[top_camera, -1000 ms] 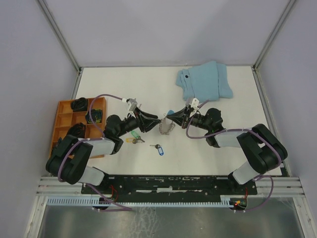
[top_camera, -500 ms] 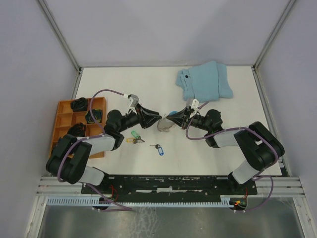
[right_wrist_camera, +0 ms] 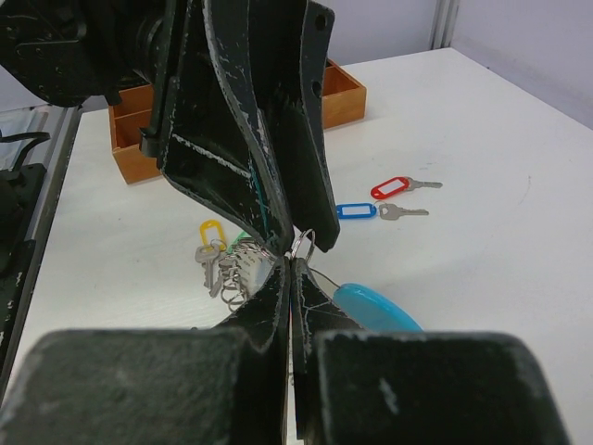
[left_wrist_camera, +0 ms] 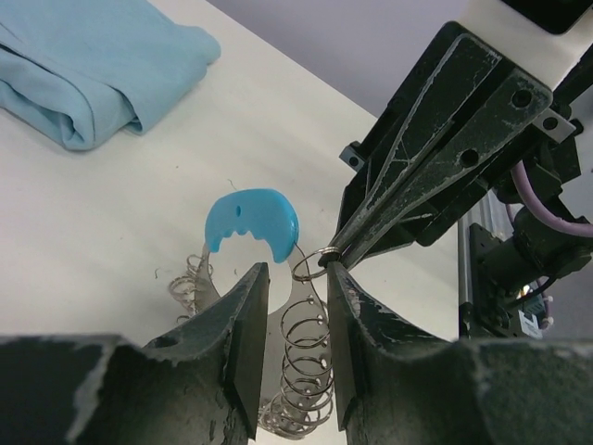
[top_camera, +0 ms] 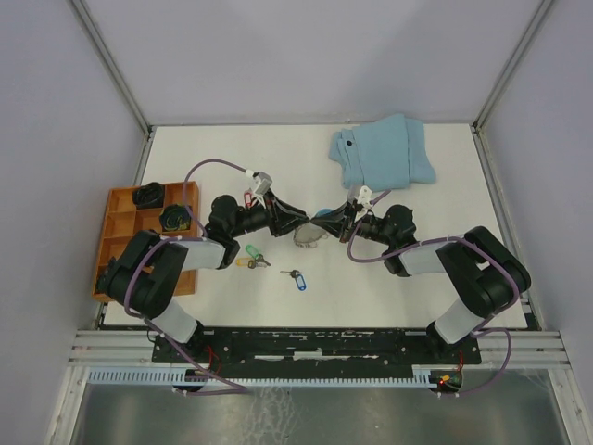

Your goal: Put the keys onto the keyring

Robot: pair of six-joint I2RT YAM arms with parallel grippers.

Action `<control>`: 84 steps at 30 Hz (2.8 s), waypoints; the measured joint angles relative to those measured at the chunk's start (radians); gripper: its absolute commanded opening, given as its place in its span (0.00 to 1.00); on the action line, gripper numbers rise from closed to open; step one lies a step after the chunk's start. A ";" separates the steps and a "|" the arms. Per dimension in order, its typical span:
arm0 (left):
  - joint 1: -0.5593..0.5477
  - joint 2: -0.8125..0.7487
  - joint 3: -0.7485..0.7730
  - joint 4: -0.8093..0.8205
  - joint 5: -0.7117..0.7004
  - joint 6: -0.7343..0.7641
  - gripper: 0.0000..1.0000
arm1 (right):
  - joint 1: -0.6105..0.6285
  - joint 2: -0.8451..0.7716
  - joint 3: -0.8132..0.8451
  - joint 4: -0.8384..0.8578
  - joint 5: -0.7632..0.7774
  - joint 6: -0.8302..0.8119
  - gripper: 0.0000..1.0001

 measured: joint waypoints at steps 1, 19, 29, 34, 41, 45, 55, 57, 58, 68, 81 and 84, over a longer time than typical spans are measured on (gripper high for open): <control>0.000 0.010 0.003 0.002 0.008 0.000 0.37 | 0.000 0.001 0.000 0.001 -0.001 0.000 0.01; 0.010 0.068 0.014 0.072 0.080 -0.033 0.03 | 0.000 0.011 0.000 0.002 -0.027 0.005 0.01; -0.005 -0.006 0.008 -0.078 0.053 0.046 0.03 | 0.000 -0.044 0.003 -0.156 -0.023 -0.052 0.17; -0.048 -0.102 0.008 -0.202 -0.012 0.142 0.03 | 0.005 -0.120 0.034 -0.366 -0.003 -0.113 0.23; -0.093 -0.140 0.009 -0.318 -0.083 0.236 0.03 | 0.013 -0.171 0.073 -0.573 0.023 -0.150 0.33; -0.114 -0.149 0.011 -0.385 -0.120 0.280 0.03 | 0.013 -0.229 0.087 -0.711 0.045 -0.192 0.38; -0.149 -0.190 0.027 -0.481 -0.211 0.353 0.03 | 0.013 -0.326 0.215 -1.032 0.053 -0.273 0.51; -0.154 -0.193 0.028 -0.489 -0.225 0.363 0.03 | 0.014 -0.326 0.236 -1.078 0.053 -0.264 0.51; -0.158 -0.194 0.028 -0.492 -0.229 0.365 0.03 | 0.019 -0.326 0.250 -1.113 0.055 -0.256 0.51; -0.175 -0.201 0.030 -0.531 -0.257 0.389 0.03 | 0.092 -0.275 0.376 -1.303 0.155 -0.229 0.45; -0.188 -0.216 0.030 -0.544 -0.281 0.406 0.03 | 0.116 -0.225 0.425 -1.421 0.283 -0.202 0.39; -0.191 -0.216 0.031 -0.544 -0.282 0.408 0.03 | 0.116 -0.216 0.429 -1.423 0.282 -0.202 0.37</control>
